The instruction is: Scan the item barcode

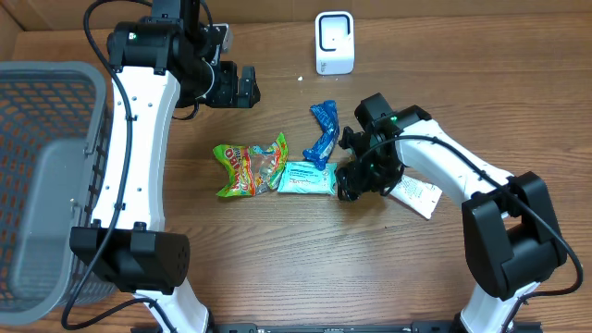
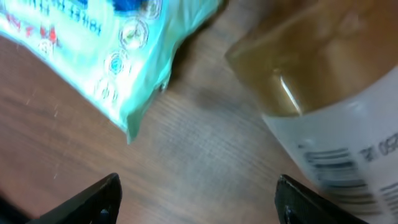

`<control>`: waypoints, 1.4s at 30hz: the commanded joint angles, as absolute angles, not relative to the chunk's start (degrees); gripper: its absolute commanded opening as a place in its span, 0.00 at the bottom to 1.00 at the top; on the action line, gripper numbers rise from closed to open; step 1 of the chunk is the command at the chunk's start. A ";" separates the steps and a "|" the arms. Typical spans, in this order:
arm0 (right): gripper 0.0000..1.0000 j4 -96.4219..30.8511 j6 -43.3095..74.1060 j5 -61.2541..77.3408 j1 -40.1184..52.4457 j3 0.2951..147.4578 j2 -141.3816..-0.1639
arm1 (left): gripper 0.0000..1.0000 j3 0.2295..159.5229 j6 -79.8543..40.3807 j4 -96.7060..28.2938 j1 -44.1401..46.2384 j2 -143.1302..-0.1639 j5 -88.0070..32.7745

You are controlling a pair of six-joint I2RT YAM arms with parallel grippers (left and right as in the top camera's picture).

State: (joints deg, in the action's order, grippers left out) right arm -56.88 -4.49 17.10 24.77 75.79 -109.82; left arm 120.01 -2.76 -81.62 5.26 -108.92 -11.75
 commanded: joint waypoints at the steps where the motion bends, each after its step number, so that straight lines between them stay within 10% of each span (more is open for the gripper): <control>1: 0.80 -53.21 -2.33 11.97 24.29 75.70 -109.67 | 1.00 120.95 -1.67 -81.62 5.65 -108.66 -11.57; 14: 0.80 -41.04 6.24 10.46 15.73 77.21 -109.60 | 1.00 120.97 -1.67 -81.62 5.65 -108.66 -11.55; 25: 0.78 -67.51 19.55 12.64 10.26 95.72 -106.17 | 1.00 120.97 -1.67 -81.62 5.65 -108.66 -11.55; 42: 0.69 -49.78 34.63 9.91 9.15 70.57 -106.41 | 1.00 120.97 -1.67 -81.62 5.65 -108.66 -11.57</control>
